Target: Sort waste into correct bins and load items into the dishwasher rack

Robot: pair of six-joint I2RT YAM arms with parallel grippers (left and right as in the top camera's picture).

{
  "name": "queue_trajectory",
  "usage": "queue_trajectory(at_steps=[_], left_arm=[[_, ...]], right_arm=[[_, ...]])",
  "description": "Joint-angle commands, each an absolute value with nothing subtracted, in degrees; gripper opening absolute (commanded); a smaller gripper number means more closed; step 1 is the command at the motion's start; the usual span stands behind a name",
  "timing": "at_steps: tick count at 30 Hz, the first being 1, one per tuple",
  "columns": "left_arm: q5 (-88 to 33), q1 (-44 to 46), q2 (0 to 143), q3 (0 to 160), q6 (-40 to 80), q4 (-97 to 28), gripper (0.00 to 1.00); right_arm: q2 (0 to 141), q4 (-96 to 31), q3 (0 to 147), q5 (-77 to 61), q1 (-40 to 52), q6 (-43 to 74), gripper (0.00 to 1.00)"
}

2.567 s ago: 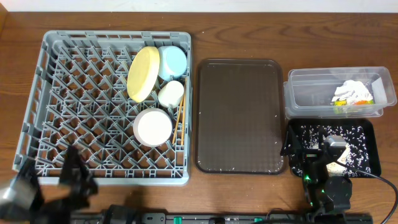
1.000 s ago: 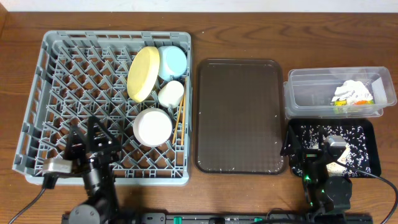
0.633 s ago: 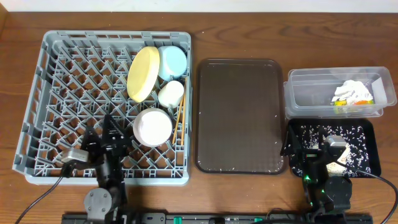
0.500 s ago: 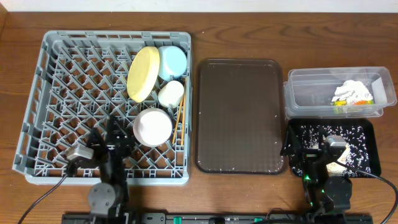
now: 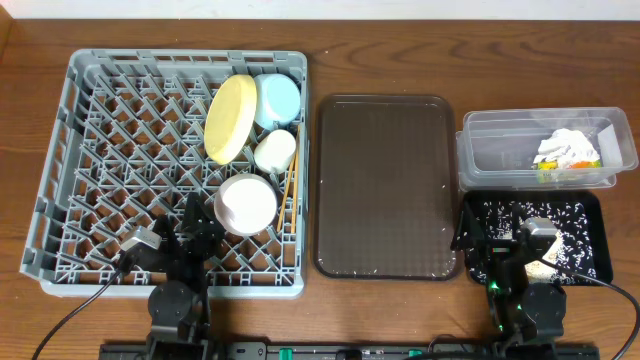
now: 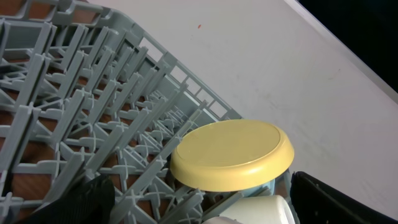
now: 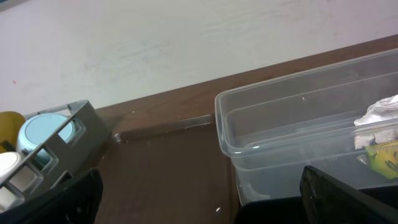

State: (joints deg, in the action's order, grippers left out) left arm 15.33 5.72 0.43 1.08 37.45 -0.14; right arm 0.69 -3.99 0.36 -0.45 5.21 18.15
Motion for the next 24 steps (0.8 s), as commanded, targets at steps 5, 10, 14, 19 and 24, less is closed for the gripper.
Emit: queue_trajectory(at_steps=[5, 10, 14, 19, 24], left_arm=[[14.44, 5.43, 0.10, 0.23, 28.27, -2.76, 0.91], [3.09, 5.43, 0.10, 0.23, 9.91, 0.01, 0.91], [-2.68, 5.43, 0.10, 0.23, 1.26, 8.14, 0.91], [-7.31, 5.43, 0.10, 0.23, -4.14, 11.49, 0.91], [-7.49, 5.43, 0.08, 0.23, -4.82, 4.93, 0.91]], right_arm=[[0.32, -4.23, 0.32, -0.45, 5.63, 17.08, 0.99], [0.32, -4.23, 0.32, -0.45, 5.63, 17.08, 0.99], [0.32, -4.23, 0.32, -0.45, 5.63, 17.08, 0.99], [0.32, -4.23, 0.32, -0.45, 5.63, 17.08, 0.99], [0.32, -4.23, 0.32, -0.47, 5.65, 17.10, 0.99]])
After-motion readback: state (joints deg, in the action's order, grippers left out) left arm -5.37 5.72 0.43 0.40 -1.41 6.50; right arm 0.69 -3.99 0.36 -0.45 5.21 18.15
